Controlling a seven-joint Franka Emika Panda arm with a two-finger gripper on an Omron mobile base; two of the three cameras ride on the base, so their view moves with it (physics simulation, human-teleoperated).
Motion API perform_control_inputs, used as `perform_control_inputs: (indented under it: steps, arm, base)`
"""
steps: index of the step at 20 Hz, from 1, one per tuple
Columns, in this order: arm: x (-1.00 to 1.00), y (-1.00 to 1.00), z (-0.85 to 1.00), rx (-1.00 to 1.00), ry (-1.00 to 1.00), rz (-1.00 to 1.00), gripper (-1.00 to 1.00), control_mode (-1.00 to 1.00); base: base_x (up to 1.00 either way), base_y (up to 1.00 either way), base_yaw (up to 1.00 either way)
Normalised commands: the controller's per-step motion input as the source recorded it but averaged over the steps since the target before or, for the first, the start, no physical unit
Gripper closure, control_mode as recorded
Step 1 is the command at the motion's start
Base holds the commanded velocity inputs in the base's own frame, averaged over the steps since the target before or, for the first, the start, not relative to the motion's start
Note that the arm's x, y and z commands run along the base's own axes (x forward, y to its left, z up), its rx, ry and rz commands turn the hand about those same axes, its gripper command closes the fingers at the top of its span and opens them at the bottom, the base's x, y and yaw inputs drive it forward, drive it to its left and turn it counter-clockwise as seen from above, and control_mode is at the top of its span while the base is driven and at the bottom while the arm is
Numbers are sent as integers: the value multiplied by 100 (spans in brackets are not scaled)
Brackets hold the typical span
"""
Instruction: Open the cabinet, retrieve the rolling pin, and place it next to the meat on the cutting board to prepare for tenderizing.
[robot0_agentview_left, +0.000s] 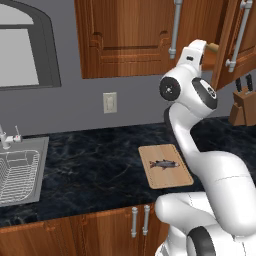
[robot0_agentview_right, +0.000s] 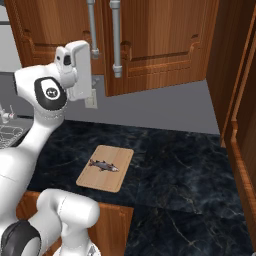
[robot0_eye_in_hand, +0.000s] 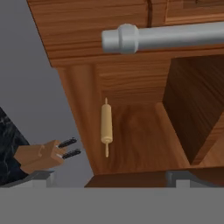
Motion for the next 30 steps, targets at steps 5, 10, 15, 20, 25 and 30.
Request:
perform_control_inputs:
  steps: [5,10,15,20,25,30]
  arm:
    - [20,-29,0,-2,2,-9,-100,-100]
    - [4,-38,0,-1,4,-10,-100,-100]
    - [-5,-52,0,-1,1,-12,-100,-100]
    - [-46,-68,0,-1,0,-19,-100,-100]
    - [-62,-75,0,-1,0,-22,-100,-100]
    - [-25,-90,0,0,0,-16,-100,-100]
  base:
    - [0,0,0]
    - [0,0,0]
    - [0,0,0]
    - [0,0,0]
    - [0,0,0]
    - [0,0,0]
